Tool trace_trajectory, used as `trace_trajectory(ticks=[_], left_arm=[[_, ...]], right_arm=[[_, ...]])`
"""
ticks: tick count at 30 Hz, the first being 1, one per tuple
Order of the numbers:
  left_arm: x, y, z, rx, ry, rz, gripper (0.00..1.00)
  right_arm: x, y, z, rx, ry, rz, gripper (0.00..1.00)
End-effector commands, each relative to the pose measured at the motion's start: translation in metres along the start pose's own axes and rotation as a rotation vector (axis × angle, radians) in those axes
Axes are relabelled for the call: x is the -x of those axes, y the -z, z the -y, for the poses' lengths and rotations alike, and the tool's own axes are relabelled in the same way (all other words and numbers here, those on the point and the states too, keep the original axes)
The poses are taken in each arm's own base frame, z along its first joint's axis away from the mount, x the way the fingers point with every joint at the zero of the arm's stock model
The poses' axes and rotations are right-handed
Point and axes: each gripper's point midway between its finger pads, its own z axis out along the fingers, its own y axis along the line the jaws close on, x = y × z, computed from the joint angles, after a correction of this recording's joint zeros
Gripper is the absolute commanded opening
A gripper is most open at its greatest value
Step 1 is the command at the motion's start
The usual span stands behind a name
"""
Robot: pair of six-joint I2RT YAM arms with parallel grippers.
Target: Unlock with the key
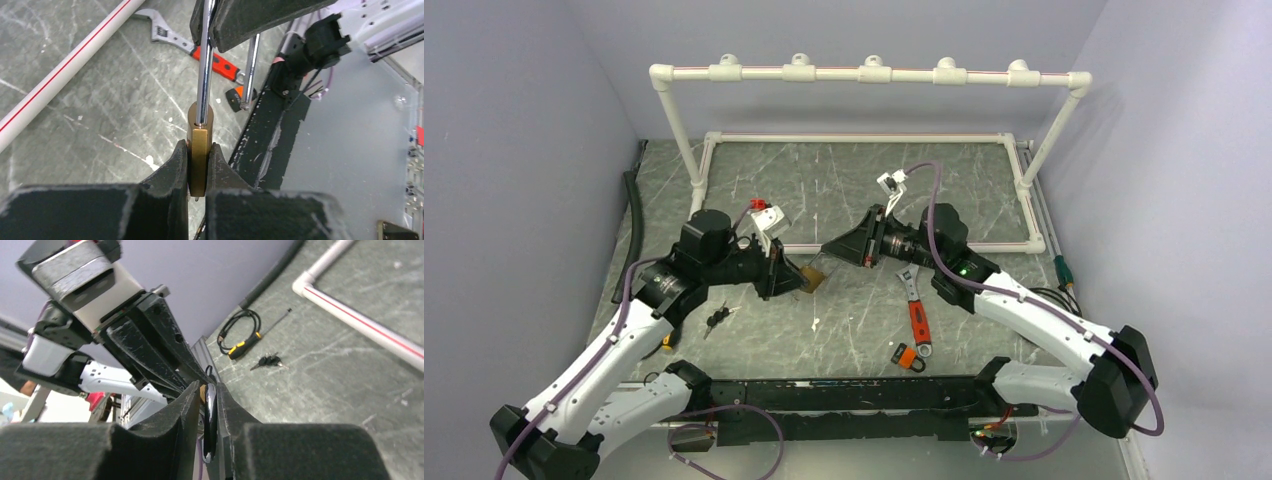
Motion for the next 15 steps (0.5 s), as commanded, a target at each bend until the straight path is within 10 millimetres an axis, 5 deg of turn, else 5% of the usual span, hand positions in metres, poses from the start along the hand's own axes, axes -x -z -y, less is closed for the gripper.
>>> trace_trajectory(ticks=[1, 9, 15], left_arm=[[0.033, 0.004, -0.025, 0.155, -0.074, 0.093, 0.00], [0.027, 0.009, -0.067, 0.380, -0.059, 0.069, 0.00], [0.012, 0.032, -0.125, 0.727, -0.005, 0.011, 0.03]], right_arm=[[0.007, -0.005, 0.004, -0.110, -0.089, 0.018, 0.18], [-0.009, -0.022, 0.031, -0.254, -0.228, 0.003, 0.00], [-0.013, -0.040, 0.040, -0.309, -0.276, -0.007, 0.00]])
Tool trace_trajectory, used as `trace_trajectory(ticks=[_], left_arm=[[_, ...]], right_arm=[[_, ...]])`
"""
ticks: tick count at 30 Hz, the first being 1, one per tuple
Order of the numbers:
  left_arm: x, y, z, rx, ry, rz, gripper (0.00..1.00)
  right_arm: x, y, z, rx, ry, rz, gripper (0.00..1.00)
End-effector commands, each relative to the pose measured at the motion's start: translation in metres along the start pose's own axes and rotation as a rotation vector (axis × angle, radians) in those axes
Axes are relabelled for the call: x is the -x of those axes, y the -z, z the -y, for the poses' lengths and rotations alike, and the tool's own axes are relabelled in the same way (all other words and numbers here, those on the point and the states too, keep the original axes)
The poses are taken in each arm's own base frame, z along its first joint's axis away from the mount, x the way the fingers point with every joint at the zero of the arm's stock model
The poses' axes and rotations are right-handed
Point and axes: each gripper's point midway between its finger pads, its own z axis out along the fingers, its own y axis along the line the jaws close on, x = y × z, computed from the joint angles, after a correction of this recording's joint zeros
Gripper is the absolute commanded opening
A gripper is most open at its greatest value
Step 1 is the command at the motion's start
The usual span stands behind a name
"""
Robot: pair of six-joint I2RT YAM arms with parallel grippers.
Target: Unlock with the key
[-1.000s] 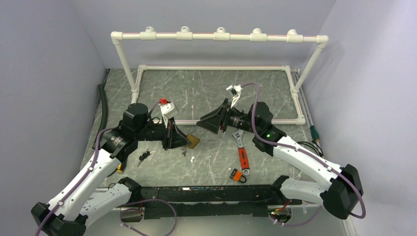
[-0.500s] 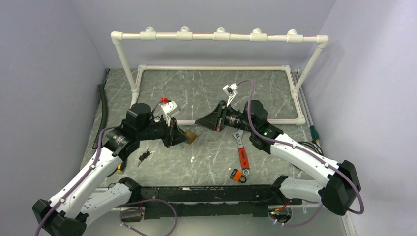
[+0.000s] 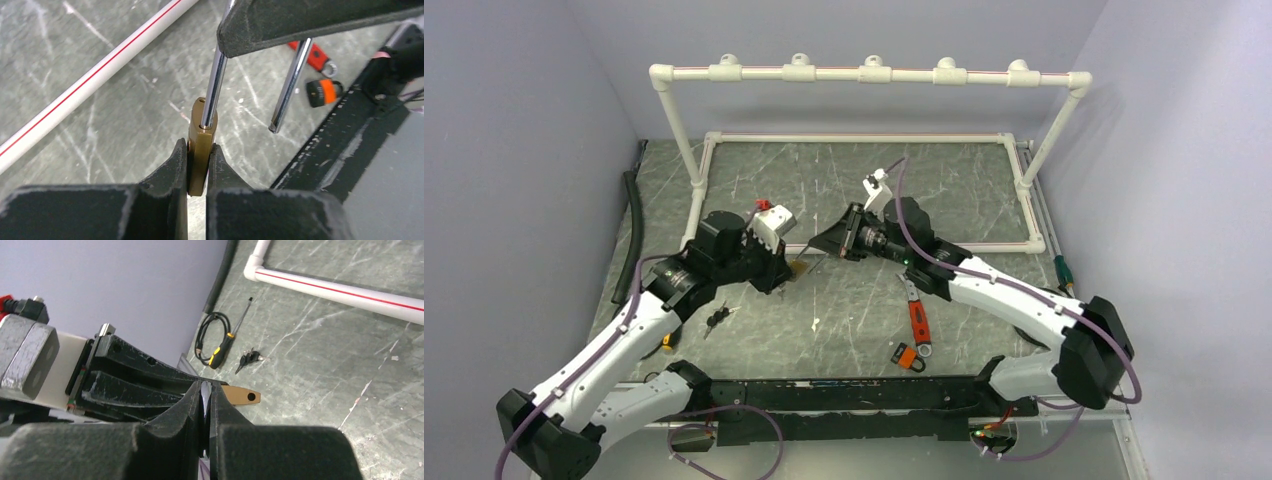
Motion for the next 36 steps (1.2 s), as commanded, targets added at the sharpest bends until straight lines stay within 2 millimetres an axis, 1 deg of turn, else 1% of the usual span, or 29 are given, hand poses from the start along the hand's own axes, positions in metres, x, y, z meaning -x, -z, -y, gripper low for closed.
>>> trace_trajectory(ticks=[1, 2, 4, 10, 11, 14, 16, 17, 21, 23, 25, 29, 33, 36], left_arm=[[0.026, 0.015, -0.081, 0.462, 0.060, 0.073, 0.05], [0.023, 0.015, -0.086, 0.493, 0.066, 0.061, 0.07], [0.018, 0.015, -0.096, 0.549, 0.074, 0.041, 0.16], [-0.004, 0.018, -0.122, 0.723, 0.098, -0.071, 0.45], [-0.008, 0.018, -0.123, 0.731, 0.100, -0.090, 0.53], [-0.013, 0.018, -0.124, 0.744, 0.113, -0.130, 0.70], [-0.015, 0.016, -0.123, 0.736, 0.117, -0.141, 0.77], [-0.015, 0.016, -0.121, 0.723, 0.118, -0.143, 0.79], [-0.012, 0.018, -0.111, 0.669, 0.113, -0.128, 0.84], [-0.009, 0.019, -0.104, 0.625, 0.100, -0.102, 0.86], [-0.007, 0.022, -0.101, 0.611, 0.092, -0.095, 0.86], [-0.005, 0.032, -0.107, 0.663, 0.092, -0.085, 0.85], [-0.002, 0.040, -0.110, 0.694, 0.095, -0.054, 0.84], [0.000, 0.043, -0.110, 0.693, 0.095, -0.040, 0.84]], right_arm=[[-0.002, -0.007, -0.013, -0.023, -0.023, -0.018, 0.00], [-0.002, -0.010, -0.013, -0.031, -0.029, -0.019, 0.00], [-0.002, -0.016, -0.012, -0.044, -0.034, -0.025, 0.00], [-0.006, -0.036, -0.005, -0.081, -0.046, -0.056, 0.00], [-0.005, -0.039, -0.003, -0.086, -0.046, -0.056, 0.00], [-0.002, -0.045, -0.004, -0.093, -0.037, -0.053, 0.00], [0.003, -0.050, -0.007, -0.087, -0.026, -0.047, 0.00], [0.001, -0.050, -0.004, -0.105, -0.027, -0.058, 0.00], [0.001, -0.057, 0.001, -0.131, -0.013, -0.068, 0.00], [-0.002, -0.061, 0.007, -0.143, -0.012, -0.082, 0.00], [-0.006, -0.066, 0.014, -0.157, -0.009, -0.094, 0.00], [-0.012, -0.076, 0.025, -0.173, 0.011, -0.120, 0.00], [-0.011, -0.085, 0.028, -0.171, 0.063, -0.134, 0.00], [-0.011, -0.096, 0.029, -0.140, 0.124, -0.145, 0.00]])
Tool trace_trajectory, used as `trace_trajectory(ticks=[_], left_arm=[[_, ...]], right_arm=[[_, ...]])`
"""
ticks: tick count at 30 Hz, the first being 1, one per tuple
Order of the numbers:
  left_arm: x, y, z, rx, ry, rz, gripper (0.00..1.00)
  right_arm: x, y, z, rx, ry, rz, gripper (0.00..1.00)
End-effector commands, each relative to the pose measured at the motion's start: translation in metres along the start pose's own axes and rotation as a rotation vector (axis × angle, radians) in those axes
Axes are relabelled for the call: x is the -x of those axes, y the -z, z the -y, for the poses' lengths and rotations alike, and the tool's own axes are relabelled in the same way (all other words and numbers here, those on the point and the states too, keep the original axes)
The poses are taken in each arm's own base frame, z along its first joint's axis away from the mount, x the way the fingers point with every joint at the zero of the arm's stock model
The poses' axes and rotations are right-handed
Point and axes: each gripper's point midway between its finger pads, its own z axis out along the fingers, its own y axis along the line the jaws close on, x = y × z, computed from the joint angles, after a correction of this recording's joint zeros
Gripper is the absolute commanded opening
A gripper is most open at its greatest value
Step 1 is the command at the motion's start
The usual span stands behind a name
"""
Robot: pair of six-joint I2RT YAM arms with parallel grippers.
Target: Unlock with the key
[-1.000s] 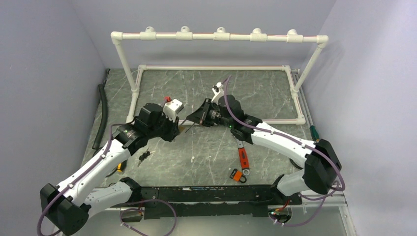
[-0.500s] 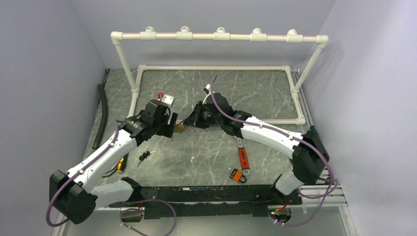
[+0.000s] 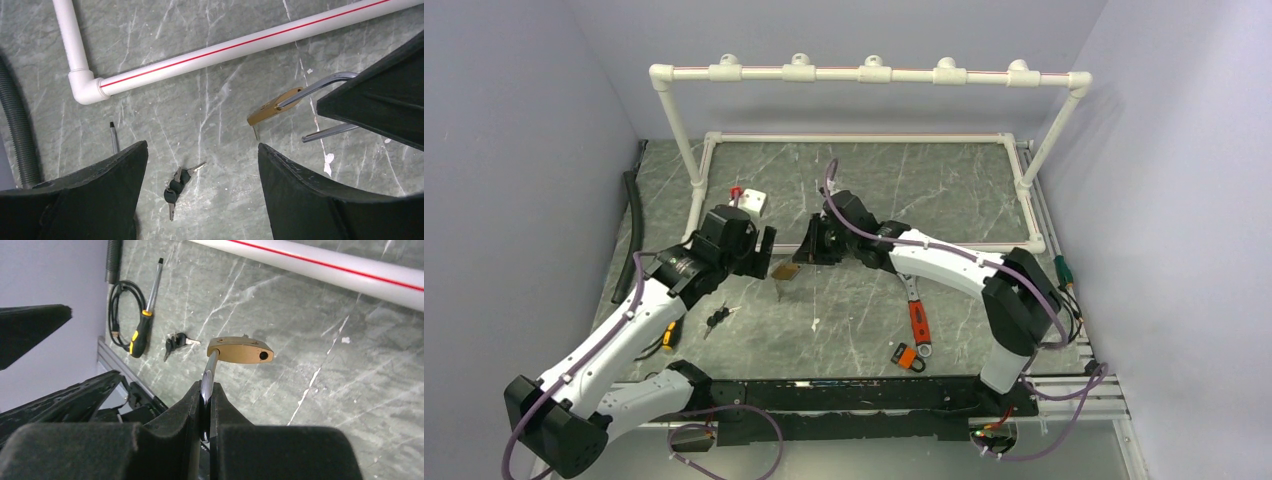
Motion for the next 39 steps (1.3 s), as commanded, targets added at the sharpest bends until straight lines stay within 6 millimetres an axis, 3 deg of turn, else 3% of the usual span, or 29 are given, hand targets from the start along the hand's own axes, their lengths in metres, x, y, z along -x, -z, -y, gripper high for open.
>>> trace_trajectory(ticks=[1, 7, 17, 32, 39], left_arm=[[0.020, 0.012, -0.010, 0.031, 0.025, 0.075, 0.83], [0.020, 0.014, -0.015, 0.053, 0.031, 0.077, 0.82], [0.020, 0.015, -0.014, 0.043, 0.037, 0.087, 0.82], [0.020, 0.013, -0.011, 0.025, 0.037, 0.085, 0.82], [0.020, 0.012, -0.009, 0.014, 0.036, 0.081, 0.81]], right_arm=[[0.039, 0.006, -0.062, 0.203, 0.148, 0.102, 0.00], [0.037, -0.011, -0.068, 0.296, 0.287, 0.090, 0.00], [-0.007, -0.041, -0.009, 0.279, 0.363, 0.038, 0.00], [-0.058, -0.025, 0.047, 0.152, 0.196, -0.067, 0.00], [-0.061, -0.030, 0.073, 0.063, 0.124, -0.095, 0.00]])
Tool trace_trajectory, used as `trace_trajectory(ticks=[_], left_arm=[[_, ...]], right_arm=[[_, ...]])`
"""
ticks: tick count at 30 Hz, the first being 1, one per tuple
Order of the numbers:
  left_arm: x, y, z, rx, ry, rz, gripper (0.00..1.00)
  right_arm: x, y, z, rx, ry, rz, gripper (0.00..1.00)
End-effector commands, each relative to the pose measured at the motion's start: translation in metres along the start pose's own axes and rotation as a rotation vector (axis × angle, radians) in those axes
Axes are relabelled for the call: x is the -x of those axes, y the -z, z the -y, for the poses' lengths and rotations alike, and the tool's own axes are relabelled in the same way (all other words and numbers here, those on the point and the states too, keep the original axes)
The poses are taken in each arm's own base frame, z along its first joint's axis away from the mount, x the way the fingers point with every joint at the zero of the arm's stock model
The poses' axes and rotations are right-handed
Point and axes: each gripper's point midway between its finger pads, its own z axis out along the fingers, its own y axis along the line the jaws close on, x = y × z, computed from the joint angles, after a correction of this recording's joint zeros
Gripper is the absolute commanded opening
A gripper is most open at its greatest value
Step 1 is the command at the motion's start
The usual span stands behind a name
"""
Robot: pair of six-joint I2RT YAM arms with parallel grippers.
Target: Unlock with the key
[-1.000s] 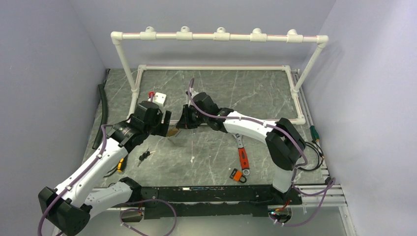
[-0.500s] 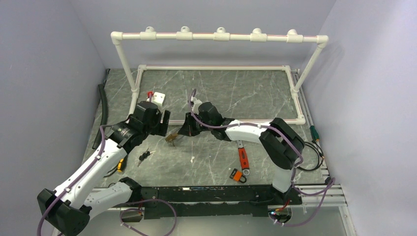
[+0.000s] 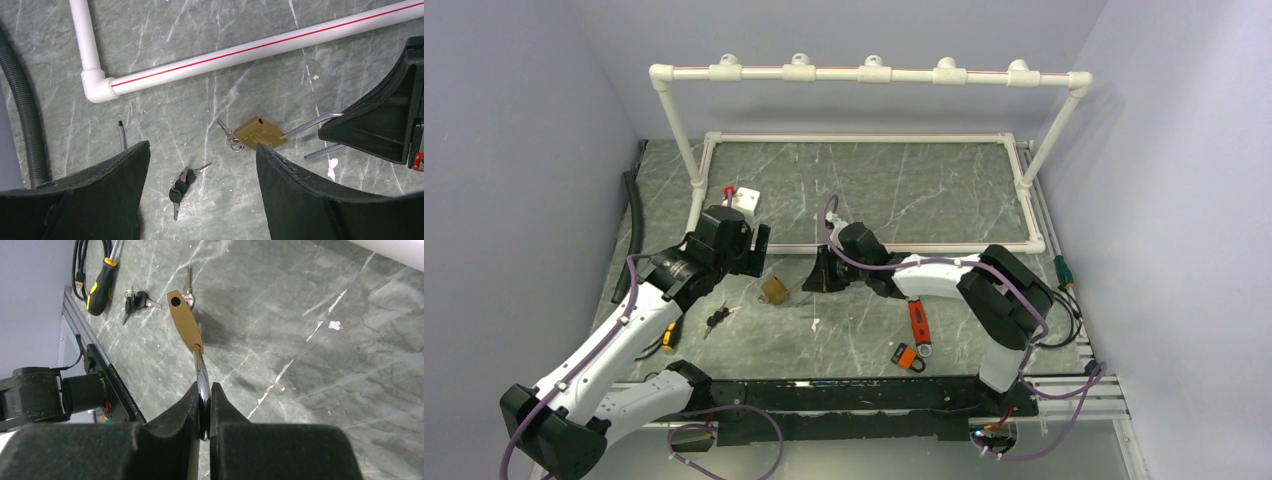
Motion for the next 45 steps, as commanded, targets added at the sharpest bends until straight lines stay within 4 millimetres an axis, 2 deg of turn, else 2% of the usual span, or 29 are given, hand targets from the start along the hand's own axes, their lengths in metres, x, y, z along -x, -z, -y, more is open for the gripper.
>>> trace_trajectory(ticks=[1, 7, 13, 18, 21, 27, 34, 37, 45], left_arm=[[0.015, 0.004, 0.001, -0.016, 0.017, 0.048, 0.81], [0.014, 0.004, 0.003, -0.023, 0.016, 0.045, 0.81], [0.014, 0.003, 0.004, -0.031, 0.013, 0.044, 0.81], [0.013, 0.002, 0.005, -0.032, 0.012, 0.040, 0.81], [0.013, 0.001, 0.005, -0.033, 0.012, 0.037, 0.81], [0.013, 0.001, 0.006, -0.039, 0.010, 0.036, 0.80], [0.012, 0.000, 0.007, -0.043, 0.008, 0.034, 0.80], [0.012, -0.001, 0.008, -0.044, 0.007, 0.032, 0.80], [0.013, 0.000, 0.008, -0.047, 0.010, 0.036, 0.81]], right_arm=[[-0.002, -0.001, 0.018, -0.062, -0.058, -0.020, 0.00], [0.007, -0.002, 0.034, -0.082, -0.114, -0.036, 0.00], [0.015, 0.004, 0.054, -0.092, -0.157, -0.044, 0.00], [0.015, 0.007, 0.064, -0.115, -0.176, -0.066, 0.01], [0.011, 0.007, 0.068, -0.116, -0.188, -0.083, 0.18], [0.010, 0.010, 0.079, -0.145, -0.213, -0.085, 0.38], [0.013, 0.019, 0.087, -0.173, -0.211, -0.075, 0.44], [0.016, 0.027, 0.090, -0.196, -0.199, -0.061, 0.51], [0.021, 0.061, 0.103, -0.321, -0.130, -0.031, 0.68]])
